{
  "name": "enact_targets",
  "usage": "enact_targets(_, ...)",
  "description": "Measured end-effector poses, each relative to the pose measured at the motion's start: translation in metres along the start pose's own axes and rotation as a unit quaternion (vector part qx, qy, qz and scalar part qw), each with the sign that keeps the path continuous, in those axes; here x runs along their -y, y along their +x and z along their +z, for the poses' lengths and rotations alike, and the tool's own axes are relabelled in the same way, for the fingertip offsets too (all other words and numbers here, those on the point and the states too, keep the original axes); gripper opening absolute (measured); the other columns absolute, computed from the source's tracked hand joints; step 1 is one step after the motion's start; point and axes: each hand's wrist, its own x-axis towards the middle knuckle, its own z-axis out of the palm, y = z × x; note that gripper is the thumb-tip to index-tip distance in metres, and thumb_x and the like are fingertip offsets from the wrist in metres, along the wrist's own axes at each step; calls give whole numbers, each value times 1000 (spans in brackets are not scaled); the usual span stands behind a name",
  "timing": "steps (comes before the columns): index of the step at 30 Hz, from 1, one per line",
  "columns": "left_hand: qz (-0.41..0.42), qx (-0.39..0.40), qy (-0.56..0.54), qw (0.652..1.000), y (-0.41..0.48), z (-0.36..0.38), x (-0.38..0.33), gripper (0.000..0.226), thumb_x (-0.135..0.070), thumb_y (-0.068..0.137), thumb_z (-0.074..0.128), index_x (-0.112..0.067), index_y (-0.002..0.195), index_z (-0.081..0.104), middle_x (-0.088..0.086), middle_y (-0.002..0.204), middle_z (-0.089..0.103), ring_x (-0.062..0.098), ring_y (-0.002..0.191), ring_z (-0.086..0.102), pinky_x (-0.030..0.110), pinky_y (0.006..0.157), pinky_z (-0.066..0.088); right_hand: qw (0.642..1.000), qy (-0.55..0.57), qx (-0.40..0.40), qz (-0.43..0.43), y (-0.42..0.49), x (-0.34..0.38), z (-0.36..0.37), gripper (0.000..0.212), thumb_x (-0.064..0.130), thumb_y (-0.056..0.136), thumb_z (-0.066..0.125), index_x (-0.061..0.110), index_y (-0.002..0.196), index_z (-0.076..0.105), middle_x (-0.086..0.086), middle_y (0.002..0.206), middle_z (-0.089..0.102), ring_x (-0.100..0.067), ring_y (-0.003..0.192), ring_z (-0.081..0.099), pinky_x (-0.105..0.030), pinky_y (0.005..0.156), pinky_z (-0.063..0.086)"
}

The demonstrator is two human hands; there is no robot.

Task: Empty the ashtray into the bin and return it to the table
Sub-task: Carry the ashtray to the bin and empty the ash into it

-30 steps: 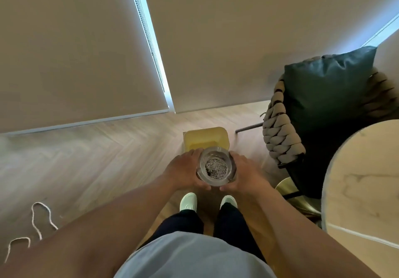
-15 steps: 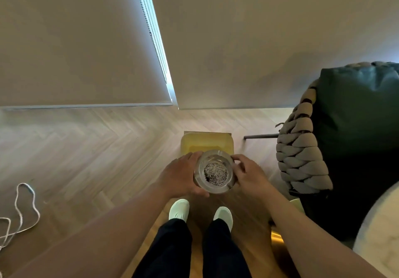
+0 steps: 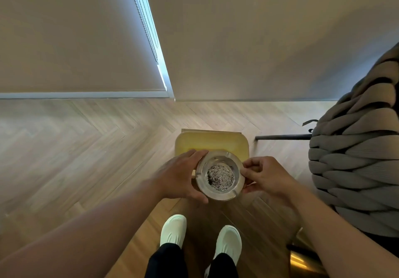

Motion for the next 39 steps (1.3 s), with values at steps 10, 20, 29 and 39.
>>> enact_targets(10, -29, -142, 63, 987, 41, 31, 80, 126, -87, 53, 66, -19, 151, 23, 1, 154, 29, 20, 141, 30, 42, 114, 35, 991, 76, -108, -24, 67, -36, -6, 10, 1, 92, 62, -1, 101, 67, -19, 83, 74, -33, 72, 74, -44, 63, 62)
enact_targets(20, -44, -134, 128, 982, 63, 64, 113, 150, -99, 49, 54, -9, 157, 1, 8, 167, -1, 20, 154, -4, 46, 125, 12, 985, 50, -151, -61, 102, -53, -7, 8, 0, 92, 62, 3, 99, 65, -15, 85, 73, -27, 69, 74, -34, 56, 61)
enact_targets(29, -28, -143, 145, 979, 66, 73, 122, 149, -98, 51, 54, -4, 156, 5, 11, 167, 4, 23, 154, 0, 52, 122, 19, 961, -53, -203, -181, 110, -49, 8, 15, 7, 87, 71, 19, 82, 65, -1, 79, 71, -15, 72, 74, -28, 64, 61)
enact_targets(39, -14, -149, 138, 979, 67, 73, 124, 148, -96, 53, 55, -3, 156, 5, 13, 166, 3, 24, 154, -1, 51, 123, 18, 780, -388, -209, -443, 103, -63, 35, 9, 2, 84, 73, 0, 92, 69, -10, 81, 66, -19, 71, 62, -31, 64, 58)
